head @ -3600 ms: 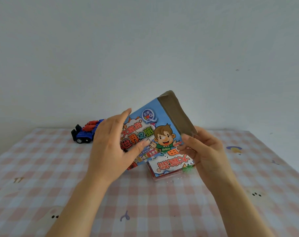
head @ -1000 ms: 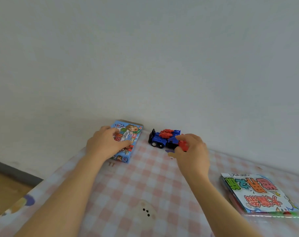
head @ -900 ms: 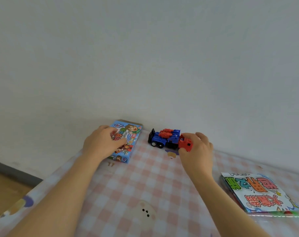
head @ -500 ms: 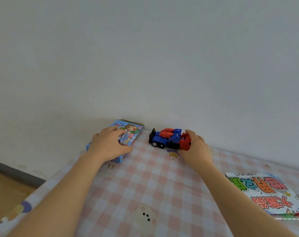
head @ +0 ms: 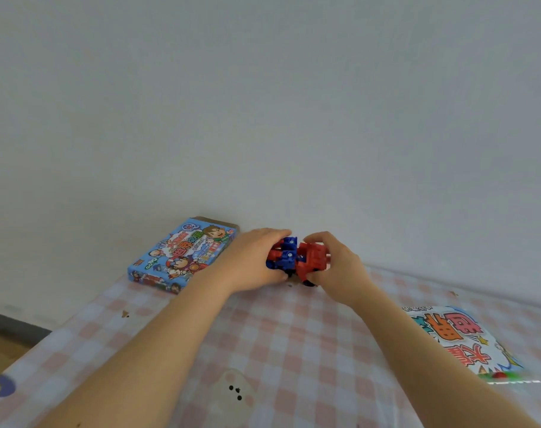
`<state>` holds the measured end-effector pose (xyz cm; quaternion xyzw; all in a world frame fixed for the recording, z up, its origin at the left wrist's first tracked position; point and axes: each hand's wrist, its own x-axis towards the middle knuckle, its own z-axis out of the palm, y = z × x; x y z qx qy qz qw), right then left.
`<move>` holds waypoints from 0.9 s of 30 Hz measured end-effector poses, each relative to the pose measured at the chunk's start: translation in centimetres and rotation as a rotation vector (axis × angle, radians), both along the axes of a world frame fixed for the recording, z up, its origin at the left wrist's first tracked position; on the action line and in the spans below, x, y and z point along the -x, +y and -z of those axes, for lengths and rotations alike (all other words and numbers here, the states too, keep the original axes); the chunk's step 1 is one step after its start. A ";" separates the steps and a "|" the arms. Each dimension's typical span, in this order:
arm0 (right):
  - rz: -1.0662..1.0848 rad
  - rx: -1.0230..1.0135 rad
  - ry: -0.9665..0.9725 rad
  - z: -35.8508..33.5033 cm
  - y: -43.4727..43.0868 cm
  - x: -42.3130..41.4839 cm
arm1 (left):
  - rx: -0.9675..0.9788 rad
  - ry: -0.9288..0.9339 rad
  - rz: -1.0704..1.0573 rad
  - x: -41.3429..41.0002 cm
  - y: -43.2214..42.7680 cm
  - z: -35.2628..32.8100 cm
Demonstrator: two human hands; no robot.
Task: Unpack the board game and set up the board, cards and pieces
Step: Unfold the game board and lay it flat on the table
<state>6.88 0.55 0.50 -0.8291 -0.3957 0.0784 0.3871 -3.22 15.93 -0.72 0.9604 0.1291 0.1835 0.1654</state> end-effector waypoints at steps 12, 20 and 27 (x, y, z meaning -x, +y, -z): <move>0.041 -0.043 0.024 -0.3 -2.6 -0.6 | -0.114 -0.159 -0.546 0.3 -1.1 -2.7; 0.076 -0.073 0.017 -0.5 -3.8 -0.8 | -0.220 0.049 -0.659 0.0 -0.9 -0.9; 0.086 -0.080 0.012 -0.4 -4.2 -0.7 | -0.316 0.030 -0.357 1.0 -2.1 0.6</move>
